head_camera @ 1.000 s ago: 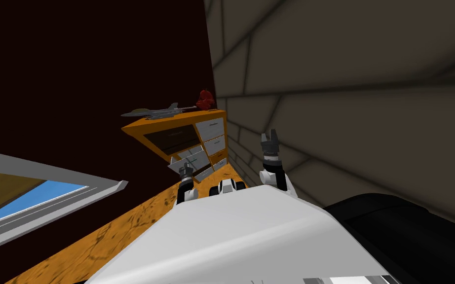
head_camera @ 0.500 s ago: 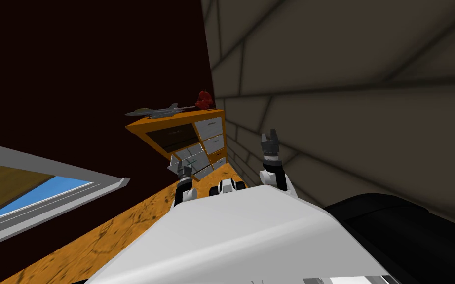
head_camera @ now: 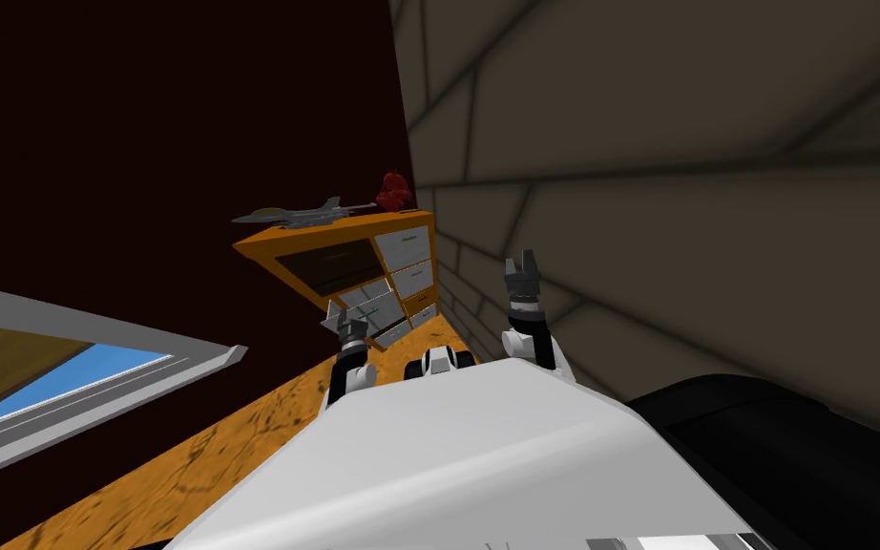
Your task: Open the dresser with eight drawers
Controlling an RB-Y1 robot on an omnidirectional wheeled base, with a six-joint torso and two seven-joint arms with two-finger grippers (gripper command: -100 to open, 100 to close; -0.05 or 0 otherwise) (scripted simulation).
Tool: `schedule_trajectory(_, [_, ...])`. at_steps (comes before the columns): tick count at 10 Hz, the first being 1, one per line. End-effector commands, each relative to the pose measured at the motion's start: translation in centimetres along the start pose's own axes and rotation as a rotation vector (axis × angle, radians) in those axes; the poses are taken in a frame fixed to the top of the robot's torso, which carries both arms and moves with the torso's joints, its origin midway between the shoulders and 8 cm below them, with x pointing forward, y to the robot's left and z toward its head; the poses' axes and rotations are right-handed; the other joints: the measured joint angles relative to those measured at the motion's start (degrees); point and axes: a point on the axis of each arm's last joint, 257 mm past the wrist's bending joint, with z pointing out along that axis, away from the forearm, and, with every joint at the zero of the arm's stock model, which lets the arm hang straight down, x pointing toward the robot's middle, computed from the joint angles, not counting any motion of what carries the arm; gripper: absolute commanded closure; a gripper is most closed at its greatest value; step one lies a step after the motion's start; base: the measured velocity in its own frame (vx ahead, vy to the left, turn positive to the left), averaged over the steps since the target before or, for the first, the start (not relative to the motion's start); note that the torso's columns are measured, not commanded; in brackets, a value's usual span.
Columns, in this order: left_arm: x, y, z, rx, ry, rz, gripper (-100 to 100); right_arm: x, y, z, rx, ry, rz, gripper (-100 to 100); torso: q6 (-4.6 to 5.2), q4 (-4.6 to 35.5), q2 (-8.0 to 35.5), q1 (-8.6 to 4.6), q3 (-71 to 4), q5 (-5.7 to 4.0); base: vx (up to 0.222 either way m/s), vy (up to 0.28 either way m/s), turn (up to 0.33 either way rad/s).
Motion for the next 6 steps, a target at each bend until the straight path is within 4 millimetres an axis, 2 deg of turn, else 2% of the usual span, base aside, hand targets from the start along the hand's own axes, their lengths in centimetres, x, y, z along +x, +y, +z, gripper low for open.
schedule_trajectory(1, [0.0, -1.6, 0.1, -0.002, 0.0, 0.002, -100, 0.0, 0.0, 0.0, 0.0, 0.0, 0.0, 0, -0.02, 0.0, 0.0, 0.0, 0.0, -0.04, -0.002, -0.017, -0.008])
schedule_trajectory(2, [-0.1, -0.8, -0.2, -0.012, -0.003, 0.002, -100, 0.0, 0.0, 0.0, 0.0, 0.0, 0.0, 0, -0.05, 0.2, 0.1, -0.08, 0.0, -0.16, 0.0, 0.0, 0.0])
schedule_trajectory(3, [-0.1, -0.7, -0.2, -0.017, -0.004, 0.003, 0, 0.0, 0.0, 0.0, 0.0, 0.0, 0.0, 0, -0.01, 0.1, 0.1, -0.07, 0.1, -0.11, 0.0, 0.0, 0.0])
schedule_trajectory(6, [-0.2, -0.5, -0.3, -0.023, -0.007, 0.003, 0, 0.0, 0.0, 0.0, 0.0, 0.0, 0.0, 0, -0.01, 0.0, 0.0, -0.01, 0.0, -0.04, 0.0, 0.0, 0.0])
